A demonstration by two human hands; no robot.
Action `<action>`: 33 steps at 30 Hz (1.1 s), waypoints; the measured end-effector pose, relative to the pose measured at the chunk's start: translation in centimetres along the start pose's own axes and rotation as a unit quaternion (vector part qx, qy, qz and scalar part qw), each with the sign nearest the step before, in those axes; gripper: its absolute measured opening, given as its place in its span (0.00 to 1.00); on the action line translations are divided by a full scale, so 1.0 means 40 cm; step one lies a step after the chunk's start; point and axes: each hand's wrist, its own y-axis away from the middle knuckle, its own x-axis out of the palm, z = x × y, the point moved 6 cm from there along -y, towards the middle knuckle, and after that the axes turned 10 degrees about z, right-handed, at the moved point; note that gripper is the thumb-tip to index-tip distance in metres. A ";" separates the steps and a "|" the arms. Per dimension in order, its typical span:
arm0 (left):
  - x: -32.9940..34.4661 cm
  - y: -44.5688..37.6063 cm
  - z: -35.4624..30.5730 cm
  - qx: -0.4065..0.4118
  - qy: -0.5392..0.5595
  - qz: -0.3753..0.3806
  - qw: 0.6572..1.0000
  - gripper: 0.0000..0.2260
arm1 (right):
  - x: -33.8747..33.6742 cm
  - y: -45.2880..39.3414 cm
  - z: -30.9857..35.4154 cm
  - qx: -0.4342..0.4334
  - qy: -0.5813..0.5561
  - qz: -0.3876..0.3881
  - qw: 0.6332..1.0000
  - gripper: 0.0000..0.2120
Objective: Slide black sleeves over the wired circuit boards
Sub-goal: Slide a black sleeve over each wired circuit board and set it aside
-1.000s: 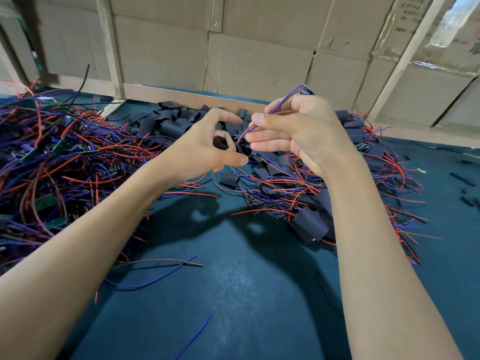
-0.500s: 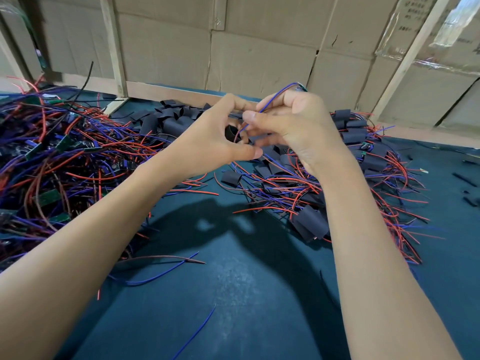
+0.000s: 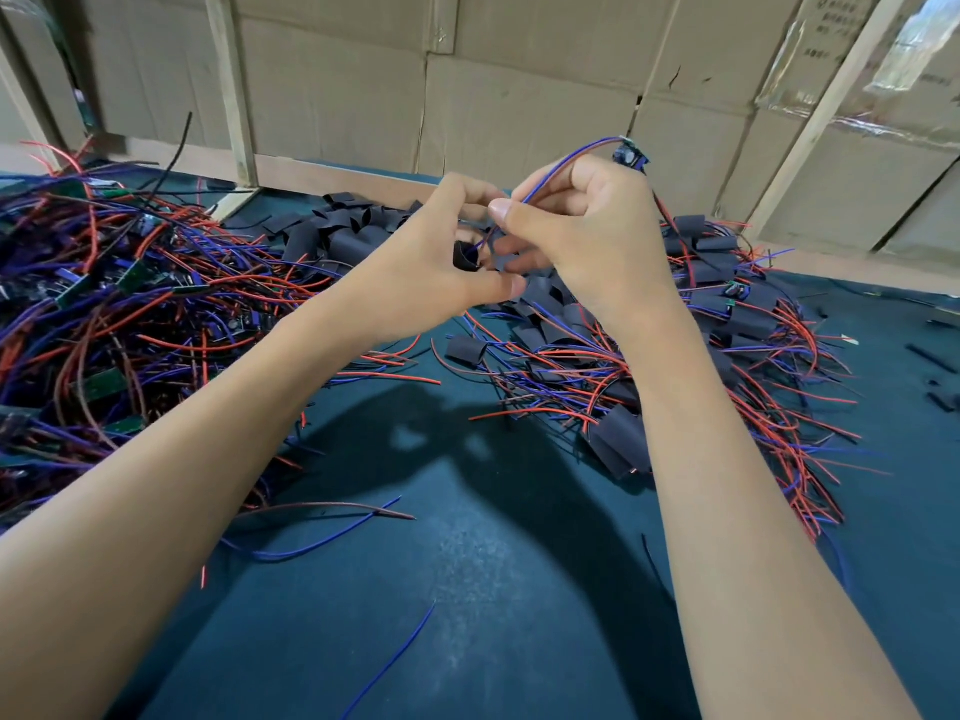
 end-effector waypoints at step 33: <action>0.021 0.014 -0.029 0.116 -0.167 -0.003 0.979 0.27 | 0.047 -0.007 0.000 0.042 0.098 -0.016 0.994 0.09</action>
